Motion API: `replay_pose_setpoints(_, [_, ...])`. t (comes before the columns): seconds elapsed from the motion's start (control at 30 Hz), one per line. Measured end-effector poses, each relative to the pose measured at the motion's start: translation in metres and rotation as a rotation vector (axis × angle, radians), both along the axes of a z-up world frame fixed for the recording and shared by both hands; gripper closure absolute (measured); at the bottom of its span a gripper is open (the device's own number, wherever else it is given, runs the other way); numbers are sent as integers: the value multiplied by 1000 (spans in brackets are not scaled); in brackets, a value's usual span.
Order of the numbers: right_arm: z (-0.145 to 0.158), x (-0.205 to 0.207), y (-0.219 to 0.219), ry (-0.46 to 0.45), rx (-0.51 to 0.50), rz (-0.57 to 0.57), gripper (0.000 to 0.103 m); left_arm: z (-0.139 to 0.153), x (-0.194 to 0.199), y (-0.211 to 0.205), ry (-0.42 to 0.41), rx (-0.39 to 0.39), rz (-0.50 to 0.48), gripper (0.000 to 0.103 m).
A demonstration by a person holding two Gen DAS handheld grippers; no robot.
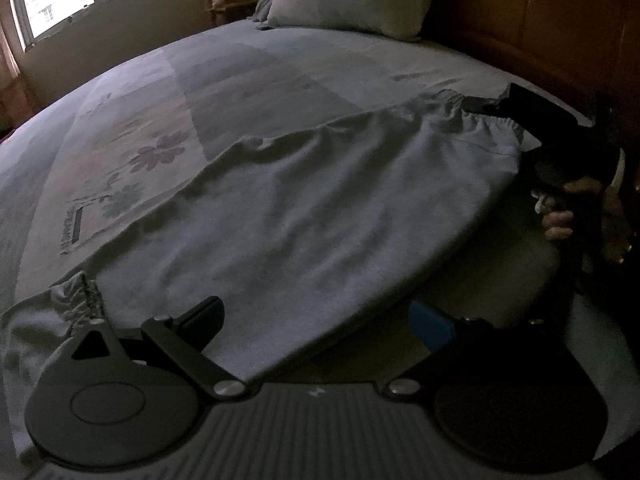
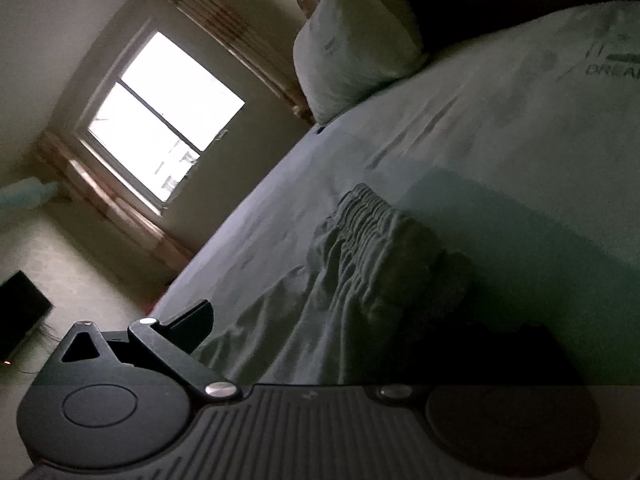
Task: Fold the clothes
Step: 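Close the right gripper on the elastic leg cuff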
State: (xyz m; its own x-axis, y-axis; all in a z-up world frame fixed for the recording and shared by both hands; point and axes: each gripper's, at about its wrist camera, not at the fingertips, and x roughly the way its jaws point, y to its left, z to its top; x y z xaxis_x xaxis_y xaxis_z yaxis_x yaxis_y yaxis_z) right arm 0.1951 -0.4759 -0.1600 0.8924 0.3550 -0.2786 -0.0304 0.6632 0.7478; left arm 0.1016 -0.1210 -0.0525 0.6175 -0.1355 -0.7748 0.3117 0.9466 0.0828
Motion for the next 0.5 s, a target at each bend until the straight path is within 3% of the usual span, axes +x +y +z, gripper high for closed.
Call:
replay_pose_setpoints(0.23, [-6, 16, -19, -33, 75, 43, 0, -1, 4, -8, 1, -3, -19, 4])
replay_pose_setpoints(0.5, [-5, 20, -13, -14, 62, 75, 0, -1, 4, -4, 3, -7, -2, 4])
